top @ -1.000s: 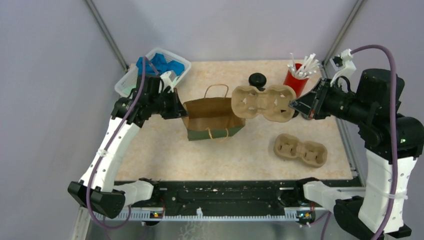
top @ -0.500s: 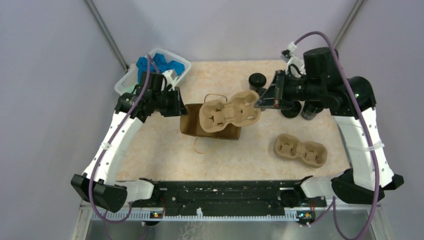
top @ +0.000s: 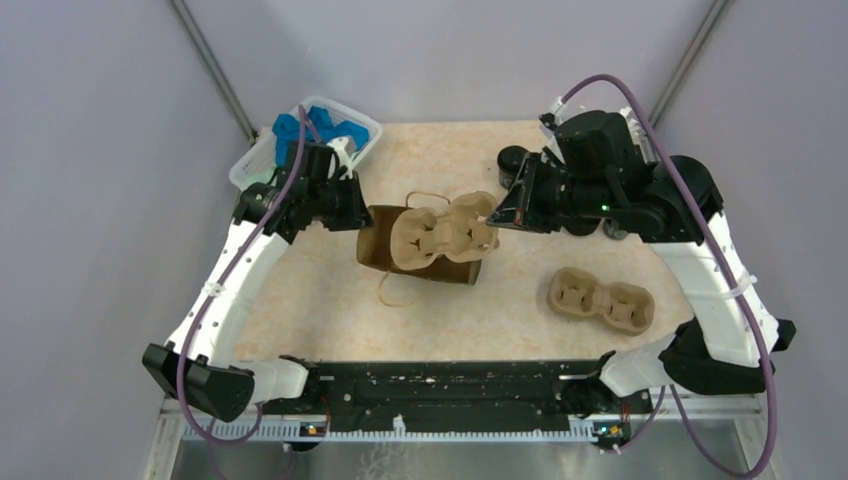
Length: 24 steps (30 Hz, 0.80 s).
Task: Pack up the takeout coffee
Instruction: Place the cup tray in the takeout bag.
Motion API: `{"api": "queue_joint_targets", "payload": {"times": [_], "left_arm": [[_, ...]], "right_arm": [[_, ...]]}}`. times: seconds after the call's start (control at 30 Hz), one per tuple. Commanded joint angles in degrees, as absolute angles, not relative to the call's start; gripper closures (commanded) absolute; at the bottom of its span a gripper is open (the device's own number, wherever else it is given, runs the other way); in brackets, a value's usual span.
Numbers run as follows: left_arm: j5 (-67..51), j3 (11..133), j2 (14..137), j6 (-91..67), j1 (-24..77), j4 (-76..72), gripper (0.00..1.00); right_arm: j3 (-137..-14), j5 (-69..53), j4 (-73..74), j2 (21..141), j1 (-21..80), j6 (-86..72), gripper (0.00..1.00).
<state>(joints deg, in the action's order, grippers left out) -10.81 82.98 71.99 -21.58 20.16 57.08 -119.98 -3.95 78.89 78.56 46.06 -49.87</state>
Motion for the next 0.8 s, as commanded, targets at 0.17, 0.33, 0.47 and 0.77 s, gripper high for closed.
{"api": "queue_joint_targets", "payload": {"times": [0.17,0.33,0.47,0.77], "left_arm": [[-2.2,89.9,75.7,-26.4,24.8,58.1,0.91],[3.4,93.1,78.4,-28.3,26.5,60.0,0.86],[3.7,94.3,80.9,-28.0,26.9,61.8,0.85],[4.8,91.7,78.6,-28.3,26.9,59.5,0.81]], "right_arm": [[-129.7,13.1,84.4,84.0,52.9,-53.9,1.0],[-130.9,15.6,83.6,86.6,52.9,-49.5,1.0],[-132.4,14.3,81.9,90.3,52.8,-45.3,1.0],[-138.2,2.9,81.0,98.0,48.5,-38.5,1.0]]}}
